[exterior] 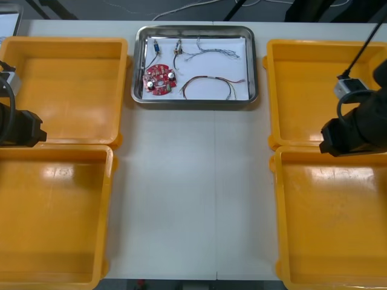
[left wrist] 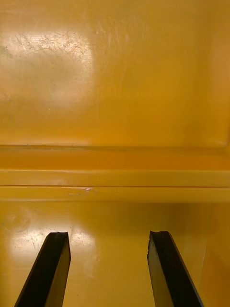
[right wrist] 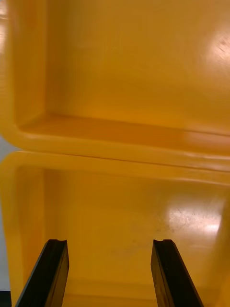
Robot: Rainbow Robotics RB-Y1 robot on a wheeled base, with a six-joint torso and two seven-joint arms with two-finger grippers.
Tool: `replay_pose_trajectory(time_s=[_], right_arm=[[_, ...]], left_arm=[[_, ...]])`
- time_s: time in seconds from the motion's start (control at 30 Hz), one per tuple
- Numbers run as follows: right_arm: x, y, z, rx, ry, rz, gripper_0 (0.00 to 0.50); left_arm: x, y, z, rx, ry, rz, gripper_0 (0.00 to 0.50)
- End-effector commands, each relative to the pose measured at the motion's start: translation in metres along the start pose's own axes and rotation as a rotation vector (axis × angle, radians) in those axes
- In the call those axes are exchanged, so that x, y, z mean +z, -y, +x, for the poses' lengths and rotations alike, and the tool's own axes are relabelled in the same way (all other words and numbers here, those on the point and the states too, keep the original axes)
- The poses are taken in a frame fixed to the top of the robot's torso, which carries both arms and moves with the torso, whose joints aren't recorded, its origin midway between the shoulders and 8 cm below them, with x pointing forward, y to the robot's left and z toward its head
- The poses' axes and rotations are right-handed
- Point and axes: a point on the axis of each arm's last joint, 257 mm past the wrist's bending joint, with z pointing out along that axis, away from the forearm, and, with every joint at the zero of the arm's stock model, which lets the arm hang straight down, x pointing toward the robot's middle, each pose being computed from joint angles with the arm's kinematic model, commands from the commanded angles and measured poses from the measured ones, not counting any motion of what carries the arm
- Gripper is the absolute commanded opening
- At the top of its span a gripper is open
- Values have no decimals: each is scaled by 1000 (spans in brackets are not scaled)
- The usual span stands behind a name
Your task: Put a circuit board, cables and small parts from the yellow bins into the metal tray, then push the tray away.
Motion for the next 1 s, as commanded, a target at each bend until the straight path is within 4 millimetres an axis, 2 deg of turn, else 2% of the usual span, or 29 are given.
replay_pose_trajectory(time_s=[0.03,0.2,0.3,0.73,1.0], right_arm=[[-9,41,14,127,7,27,500],[-8,63,23,183,13,56,500],[-5,65,27,185,5,63,500],[11,41,30,170,-2,-11,500],[12,40,28,164,14,-5,500]], left_arm=[[-15,-17,-12,22,46,-44,472],[-15,-17,-12,22,46,-44,472],[-15,-17,-12,22,46,-44,473],[-15,-17,-12,22,46,-44,472],[-15,-17,-12,22,46,-44,472]])
